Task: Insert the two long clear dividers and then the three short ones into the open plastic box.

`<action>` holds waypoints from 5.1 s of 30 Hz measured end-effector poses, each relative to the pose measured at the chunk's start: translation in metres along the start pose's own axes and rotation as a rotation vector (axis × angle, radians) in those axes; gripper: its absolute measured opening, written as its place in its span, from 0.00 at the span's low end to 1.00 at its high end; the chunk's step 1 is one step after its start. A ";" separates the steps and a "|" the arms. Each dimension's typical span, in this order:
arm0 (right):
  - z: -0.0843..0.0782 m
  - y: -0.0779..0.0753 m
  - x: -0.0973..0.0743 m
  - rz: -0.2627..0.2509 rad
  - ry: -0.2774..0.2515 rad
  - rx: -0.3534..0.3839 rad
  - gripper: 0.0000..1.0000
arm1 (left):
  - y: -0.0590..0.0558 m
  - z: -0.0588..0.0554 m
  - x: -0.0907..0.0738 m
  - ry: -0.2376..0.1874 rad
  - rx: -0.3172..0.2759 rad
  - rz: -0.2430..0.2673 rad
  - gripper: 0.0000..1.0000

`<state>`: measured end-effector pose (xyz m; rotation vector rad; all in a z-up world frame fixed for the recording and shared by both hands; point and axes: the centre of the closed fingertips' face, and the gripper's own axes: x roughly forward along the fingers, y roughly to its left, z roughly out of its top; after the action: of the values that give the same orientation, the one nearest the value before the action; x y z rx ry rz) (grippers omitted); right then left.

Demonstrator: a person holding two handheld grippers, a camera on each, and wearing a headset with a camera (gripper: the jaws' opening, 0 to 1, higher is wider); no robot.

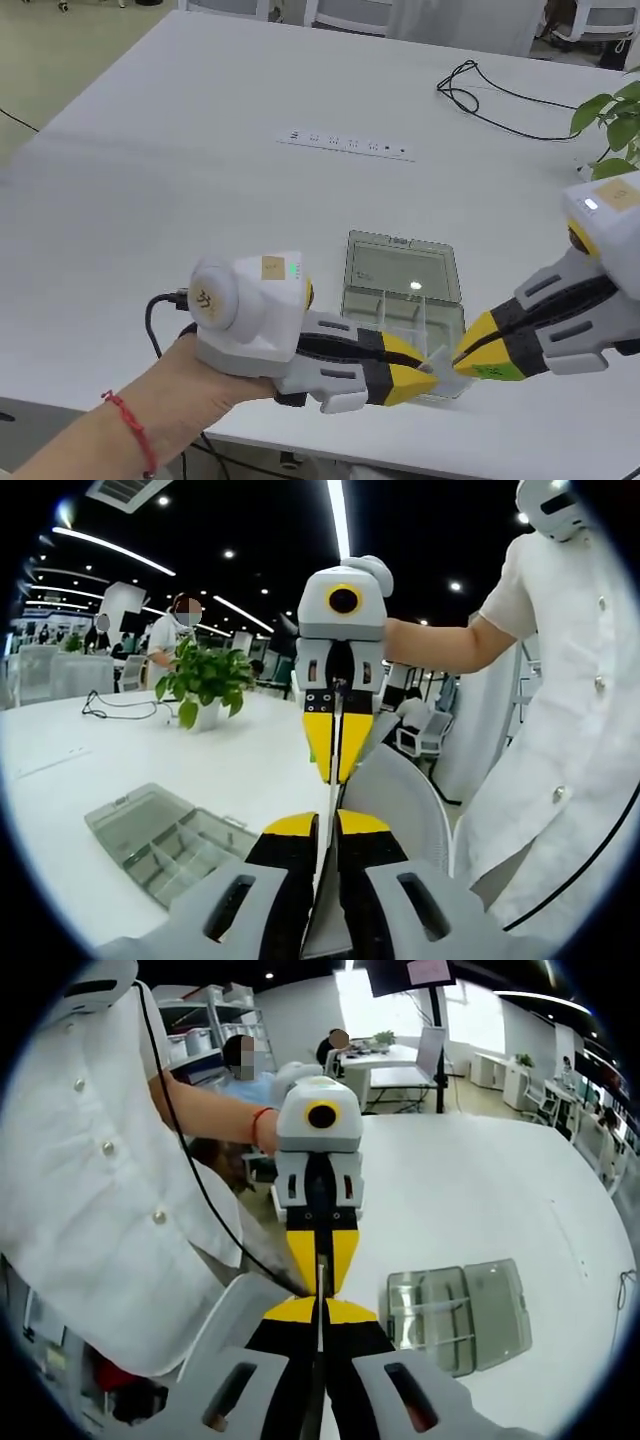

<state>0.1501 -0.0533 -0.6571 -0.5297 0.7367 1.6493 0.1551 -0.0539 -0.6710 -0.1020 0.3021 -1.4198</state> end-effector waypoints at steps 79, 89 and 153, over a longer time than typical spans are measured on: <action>-0.108 -0.125 0.029 -0.204 0.316 -0.018 0.03 | 0.070 -0.060 -0.055 0.118 -0.069 0.327 0.95; -0.109 -0.124 0.031 -0.186 0.306 -0.024 0.03 | 0.071 -0.060 -0.055 0.113 -0.071 0.330 0.94; -0.131 -0.137 0.031 -0.276 0.235 0.033 0.14 | 0.082 -0.061 -0.056 0.132 -0.081 0.325 1.00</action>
<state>0.2709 -0.1112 -0.7939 -0.7747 0.8209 1.3303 0.2101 0.0202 -0.7415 -0.0235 0.4633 -1.0935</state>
